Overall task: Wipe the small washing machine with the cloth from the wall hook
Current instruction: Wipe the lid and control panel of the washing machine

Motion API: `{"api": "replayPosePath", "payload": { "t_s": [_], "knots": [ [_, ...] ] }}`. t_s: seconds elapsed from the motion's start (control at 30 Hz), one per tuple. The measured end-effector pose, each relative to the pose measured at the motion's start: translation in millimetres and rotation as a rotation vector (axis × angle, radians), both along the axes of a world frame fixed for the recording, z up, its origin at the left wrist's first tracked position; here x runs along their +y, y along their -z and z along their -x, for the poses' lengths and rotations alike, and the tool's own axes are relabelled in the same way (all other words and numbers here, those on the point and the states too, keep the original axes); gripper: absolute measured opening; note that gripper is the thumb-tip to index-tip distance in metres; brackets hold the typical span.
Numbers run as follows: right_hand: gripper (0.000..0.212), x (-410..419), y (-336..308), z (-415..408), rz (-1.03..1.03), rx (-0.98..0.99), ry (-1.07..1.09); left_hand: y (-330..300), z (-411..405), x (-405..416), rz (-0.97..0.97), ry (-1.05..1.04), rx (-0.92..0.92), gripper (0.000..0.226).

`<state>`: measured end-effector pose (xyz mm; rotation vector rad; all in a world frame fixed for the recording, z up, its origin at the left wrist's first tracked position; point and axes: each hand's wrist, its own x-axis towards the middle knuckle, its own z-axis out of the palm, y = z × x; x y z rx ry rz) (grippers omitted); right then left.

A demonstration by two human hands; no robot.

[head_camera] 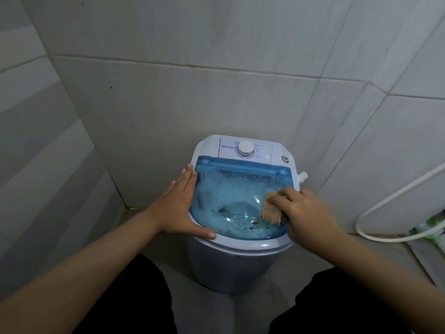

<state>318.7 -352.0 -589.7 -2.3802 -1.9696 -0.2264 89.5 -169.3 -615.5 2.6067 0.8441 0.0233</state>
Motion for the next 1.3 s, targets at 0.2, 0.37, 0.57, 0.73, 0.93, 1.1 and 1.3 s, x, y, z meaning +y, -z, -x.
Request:
{"api": "replayPosePath", "payload": {
  "t_s": [0.2, 0.37, 0.57, 0.73, 0.93, 1.1, 1.3],
  "knots": [
    [0.058, -23.2, 2.8, 56.2, 0.016, -0.030, 0.144, -1.7, 0.5, -1.5, -0.001, -0.003, 0.005, 0.160],
    [0.053, -23.0, -11.6, 86.7, 0.081, 0.093, 0.145, -3.8, -0.2, -3.0, 0.008, 0.006, 0.014, 0.159],
    [0.045, -6.5, -42.1, 64.6, -0.038, 0.617, 0.127, -5.2, 0.9, -3.9, 0.007, 0.000, 0.010, 0.160],
    [0.051, 22.0, -38.7, 75.5, -0.031, 0.420, -0.144, -4.5, 0.1, -3.6, 0.009, -0.003, 0.005, 0.161],
    [0.040, 22.6, -2.8, 84.7, 0.020, -0.115, -0.381, -5.1, -0.5, -2.7, -0.007, 0.004, 0.021, 0.165],
    [0.037, -5.9, 7.7, 56.4, -0.050, -0.128, -0.425, -2.0, 0.6, -1.6, -0.015, 0.003, 0.011, 0.158],
    [0.043, -27.8, 5.4, 21.4, -0.134, -0.162, -0.452, -3.1, 0.8, -2.9, -0.010, 0.004, 0.021, 0.158]
  ]
}}
